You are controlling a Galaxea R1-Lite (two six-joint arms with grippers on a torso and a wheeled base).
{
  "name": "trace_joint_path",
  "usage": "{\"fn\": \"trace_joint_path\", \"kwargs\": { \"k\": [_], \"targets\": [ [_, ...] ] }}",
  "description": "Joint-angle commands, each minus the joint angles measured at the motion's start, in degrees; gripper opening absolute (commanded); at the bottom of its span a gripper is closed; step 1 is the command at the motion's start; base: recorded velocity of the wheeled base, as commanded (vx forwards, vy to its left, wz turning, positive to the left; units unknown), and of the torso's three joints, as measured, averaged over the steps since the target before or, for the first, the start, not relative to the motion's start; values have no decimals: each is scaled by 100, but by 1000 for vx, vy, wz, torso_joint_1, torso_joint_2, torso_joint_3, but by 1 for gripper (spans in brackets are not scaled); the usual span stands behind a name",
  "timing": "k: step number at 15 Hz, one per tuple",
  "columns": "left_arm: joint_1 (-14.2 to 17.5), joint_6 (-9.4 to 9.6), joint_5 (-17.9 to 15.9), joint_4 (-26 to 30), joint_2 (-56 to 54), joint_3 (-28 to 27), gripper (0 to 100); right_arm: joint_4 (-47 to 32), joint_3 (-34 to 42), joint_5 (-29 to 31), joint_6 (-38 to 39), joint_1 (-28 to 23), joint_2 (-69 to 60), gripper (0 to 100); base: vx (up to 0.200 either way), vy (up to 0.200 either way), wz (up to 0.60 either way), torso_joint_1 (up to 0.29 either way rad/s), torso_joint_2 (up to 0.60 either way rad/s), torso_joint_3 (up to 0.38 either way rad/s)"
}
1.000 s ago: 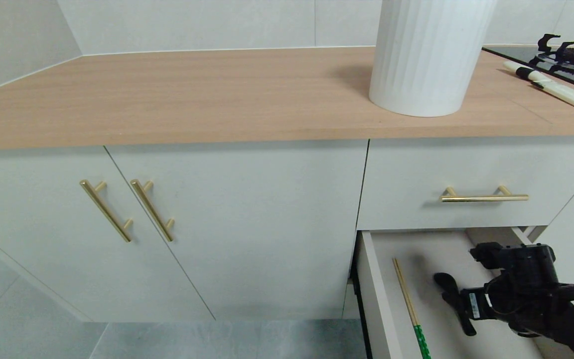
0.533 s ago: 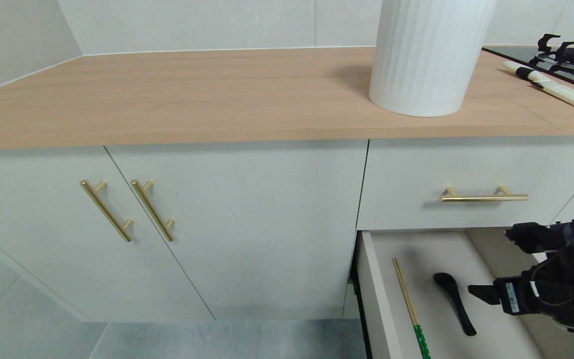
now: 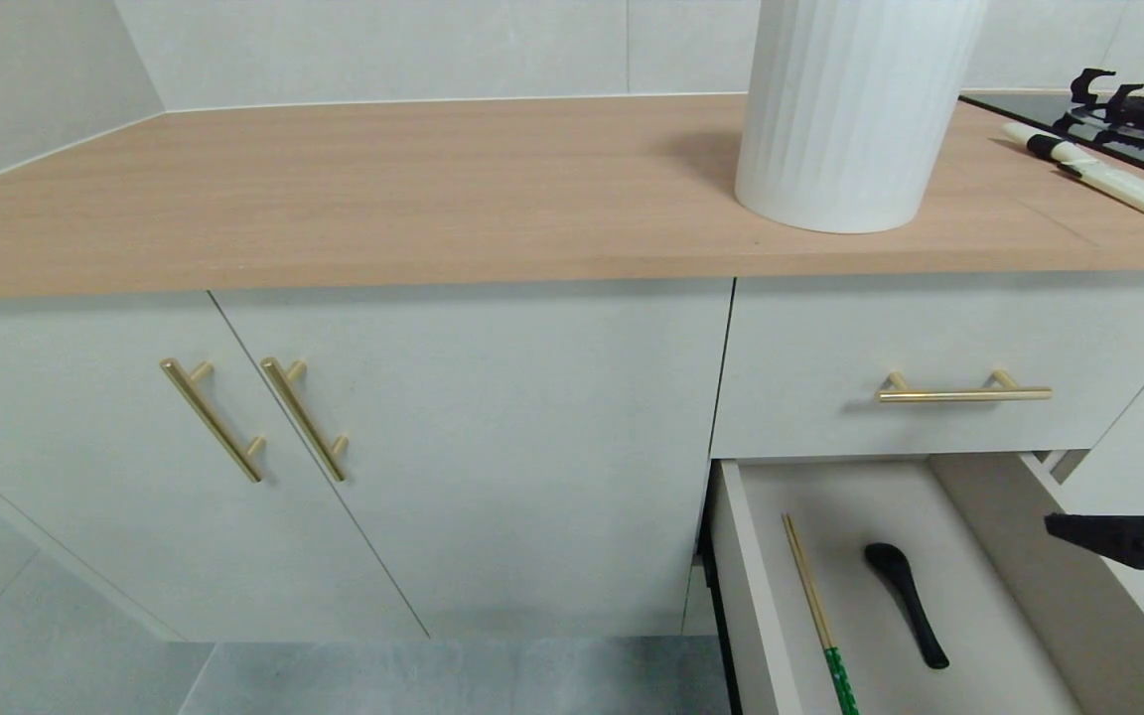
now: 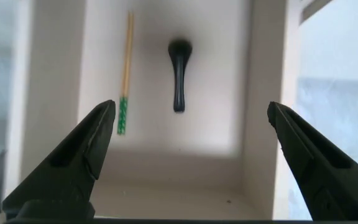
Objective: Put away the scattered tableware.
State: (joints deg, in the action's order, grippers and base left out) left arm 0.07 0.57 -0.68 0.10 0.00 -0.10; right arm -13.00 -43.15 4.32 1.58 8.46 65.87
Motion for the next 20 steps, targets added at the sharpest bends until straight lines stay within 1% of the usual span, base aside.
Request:
{"fn": "trace_joint_path", "kwargs": {
  "k": [1,2,6,9,11,13,14,16,18,20],
  "targets": [
    [1,4,-2,-1,9,1,100,-107,-26,-1,-9,94,-223,100,0,0,0,0,0,0],
    [1,-5,-2,-1,9,1,100,-177,-35,8,-9,121,-267,100,0,0,0,0,0,0],
    [1,-5,-2,-1,9,1,100,-203,-26,8,-18,130,-311,100,-200,0,0,4,1,4],
    [1,-5,-2,-1,9,1,100,-388,-79,-1,-35,165,-320,100,-200,0,0,-4,2,4],
    [1,-5,-2,-1,9,1,100,-458,-53,-1,-27,376,-320,100,-200,0,0,-5,-2,5],
    [1,4,-2,-1,9,1,100,-669,-61,-1,-27,481,-302,100,-200,0,0,-2,0,2],
    [1,-5,-2,-1,9,1,100,-687,-35,-1,-27,648,-276,100,-200,0,0,7,2,2],
    [1,-5,-2,-1,9,1,100,-783,70,-1,-18,727,-12,100,0,0,0,0,0,0],
    [1,-5,-2,-1,9,1,100,-1056,88,-1,-9,841,436,100,0,0,0,0,0,0],
    [1,-5,-2,-1,9,1,100,-1214,132,-27,61,1096,1016,100,0,0,0,0,0,0]
  ]
}}
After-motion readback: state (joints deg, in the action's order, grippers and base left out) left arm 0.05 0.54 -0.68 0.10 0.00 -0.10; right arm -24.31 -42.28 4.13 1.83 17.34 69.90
